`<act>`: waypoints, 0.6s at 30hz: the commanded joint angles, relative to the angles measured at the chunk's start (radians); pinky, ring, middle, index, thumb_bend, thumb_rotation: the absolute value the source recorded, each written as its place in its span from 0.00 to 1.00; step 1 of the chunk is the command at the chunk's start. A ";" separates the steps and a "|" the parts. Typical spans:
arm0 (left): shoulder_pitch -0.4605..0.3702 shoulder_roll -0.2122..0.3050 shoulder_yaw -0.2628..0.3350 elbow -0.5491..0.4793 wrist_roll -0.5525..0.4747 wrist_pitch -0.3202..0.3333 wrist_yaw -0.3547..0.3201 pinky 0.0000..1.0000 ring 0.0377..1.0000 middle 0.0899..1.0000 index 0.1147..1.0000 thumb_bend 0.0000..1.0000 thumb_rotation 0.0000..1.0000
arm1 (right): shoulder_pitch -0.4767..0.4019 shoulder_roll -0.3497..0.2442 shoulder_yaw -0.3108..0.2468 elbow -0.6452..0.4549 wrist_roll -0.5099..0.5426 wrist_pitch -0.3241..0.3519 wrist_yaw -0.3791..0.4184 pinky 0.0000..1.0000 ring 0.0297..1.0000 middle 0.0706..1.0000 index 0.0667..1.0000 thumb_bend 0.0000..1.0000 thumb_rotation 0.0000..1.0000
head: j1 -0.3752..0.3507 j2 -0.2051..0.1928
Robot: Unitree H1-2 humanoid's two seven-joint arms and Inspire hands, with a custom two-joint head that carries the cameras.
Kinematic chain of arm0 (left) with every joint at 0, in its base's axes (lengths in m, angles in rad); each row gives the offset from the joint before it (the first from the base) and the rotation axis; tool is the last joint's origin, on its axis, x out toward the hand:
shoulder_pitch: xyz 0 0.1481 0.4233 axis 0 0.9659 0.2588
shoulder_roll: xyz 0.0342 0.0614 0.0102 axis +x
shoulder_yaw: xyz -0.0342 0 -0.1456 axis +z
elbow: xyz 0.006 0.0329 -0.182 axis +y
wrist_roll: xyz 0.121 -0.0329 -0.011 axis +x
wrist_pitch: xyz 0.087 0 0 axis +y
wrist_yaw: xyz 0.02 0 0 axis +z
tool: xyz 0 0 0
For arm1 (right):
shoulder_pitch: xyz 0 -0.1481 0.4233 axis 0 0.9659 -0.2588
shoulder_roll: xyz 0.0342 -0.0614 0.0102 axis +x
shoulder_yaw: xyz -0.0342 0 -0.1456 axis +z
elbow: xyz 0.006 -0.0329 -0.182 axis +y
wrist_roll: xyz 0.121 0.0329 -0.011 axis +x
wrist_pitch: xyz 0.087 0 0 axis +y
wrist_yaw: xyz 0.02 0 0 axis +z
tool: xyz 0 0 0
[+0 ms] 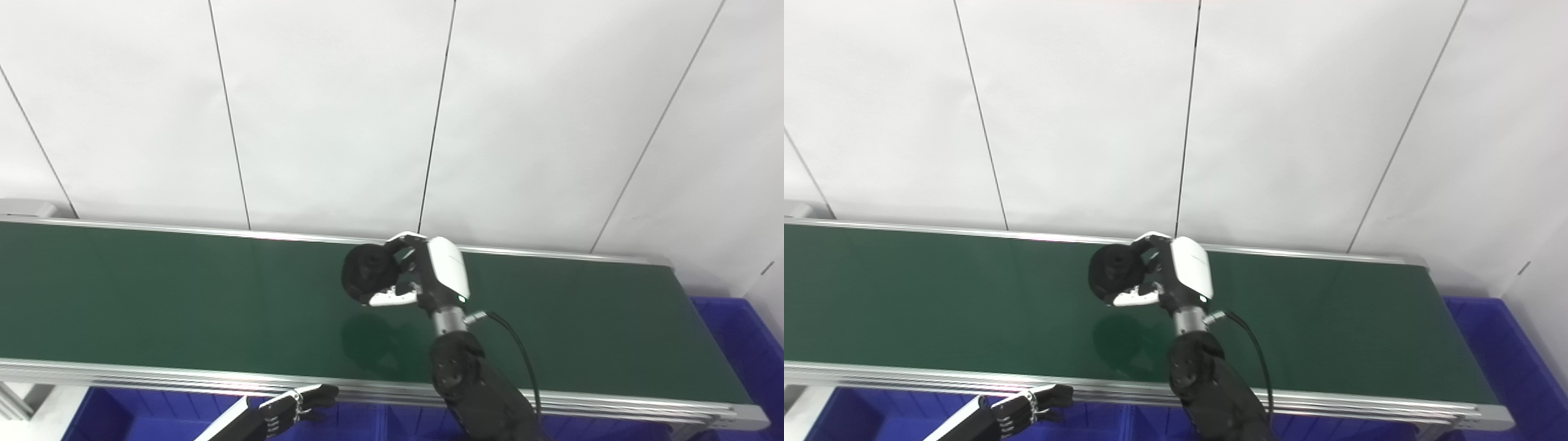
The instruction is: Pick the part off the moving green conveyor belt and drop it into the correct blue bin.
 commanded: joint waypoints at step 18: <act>-0.167 -0.010 0.042 0.113 -0.044 -0.034 -0.040 0.89 0.93 0.94 0.91 0.52 0.60 | 0.452 -0.058 -0.086 -0.770 -0.030 0.243 0.253 0.39 0.40 0.46 0.50 0.51 0.00 | -0.190 0.211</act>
